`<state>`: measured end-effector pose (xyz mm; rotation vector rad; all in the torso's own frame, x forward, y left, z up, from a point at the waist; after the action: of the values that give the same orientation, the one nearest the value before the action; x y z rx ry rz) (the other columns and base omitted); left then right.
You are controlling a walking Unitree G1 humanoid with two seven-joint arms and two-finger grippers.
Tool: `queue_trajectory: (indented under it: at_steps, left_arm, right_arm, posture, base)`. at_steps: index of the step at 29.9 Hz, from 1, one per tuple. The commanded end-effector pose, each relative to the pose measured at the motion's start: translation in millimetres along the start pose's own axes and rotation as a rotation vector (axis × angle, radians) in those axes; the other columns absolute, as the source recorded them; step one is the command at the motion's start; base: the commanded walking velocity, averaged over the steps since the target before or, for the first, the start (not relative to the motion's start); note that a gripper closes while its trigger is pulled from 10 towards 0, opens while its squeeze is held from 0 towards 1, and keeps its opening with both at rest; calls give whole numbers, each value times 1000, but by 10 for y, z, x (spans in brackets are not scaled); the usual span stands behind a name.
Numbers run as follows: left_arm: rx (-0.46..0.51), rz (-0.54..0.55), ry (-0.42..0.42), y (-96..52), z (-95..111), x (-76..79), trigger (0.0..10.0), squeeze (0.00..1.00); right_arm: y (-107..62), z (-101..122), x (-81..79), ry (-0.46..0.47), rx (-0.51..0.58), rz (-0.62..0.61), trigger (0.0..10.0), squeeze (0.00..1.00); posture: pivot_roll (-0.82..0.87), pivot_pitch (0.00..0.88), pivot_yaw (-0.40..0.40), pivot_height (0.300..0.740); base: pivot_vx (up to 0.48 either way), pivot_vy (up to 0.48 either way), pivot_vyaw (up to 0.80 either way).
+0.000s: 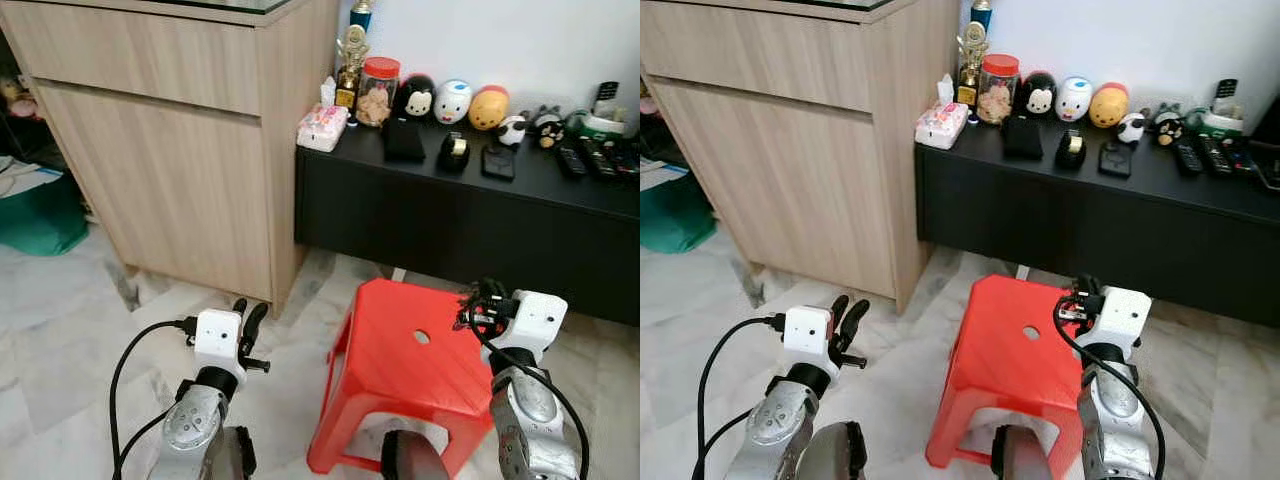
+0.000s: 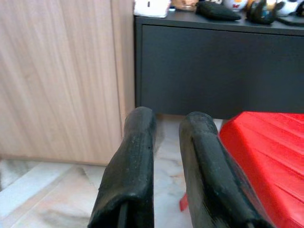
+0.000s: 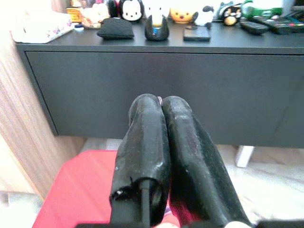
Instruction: Hang keys on a hook
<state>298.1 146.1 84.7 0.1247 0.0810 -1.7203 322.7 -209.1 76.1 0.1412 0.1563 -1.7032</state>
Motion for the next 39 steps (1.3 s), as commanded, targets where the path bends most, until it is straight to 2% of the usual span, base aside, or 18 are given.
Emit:
queue_trajectory:
  at_steps: [1,21,26,30,39]
  left_arm:
    - [-5,-2,-5,0,-16,7,10000,0]
    - [-7,1,-3,-12,-18,2,10000,0]
    - [-7,1,5,-9,-17,2,10000,0]
    - [-8,-1,4,-9,-20,3,10000,0]
    - [-10,-7,-2,-19,-30,14,10000,0]
  right_arm:
    - [13,3,28,2,-8,-5,10000,0]
    - [41,-8,16,3,-29,0,10000,0]
    - [49,-1,-24,-18,-38,37,10000,0]
    - [59,-16,36,-31,-57,12,10000,0]
    - [58,5,25,-20,-47,27,10000,0]
  posture:
    - [-1,0,-91,591]
    - [-1,0,-92,591]
    - [0,0,-93,591]
    - [-4,0,-93,616]
    - [-3,0,-96,676]
  base:
    - [-311,0,0]
    - [-314,0,0]
    - [0,0,0]
    - [0,0,0]
    - [0,0,0]
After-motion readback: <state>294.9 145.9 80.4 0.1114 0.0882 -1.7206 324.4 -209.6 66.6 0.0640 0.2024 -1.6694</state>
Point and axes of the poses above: a point about 5 cm out from each wrist's last joint towards the gripper, its own y axis pointing out of the wrist towards the gripper, its own z axis along the axis of the wrist's last joint, x = y × z, the point moved 4 cm from there along y, pointing out of the wrist towards the gripper, and after that the axes turned 4 degrees about y, right-handed, at the moved point
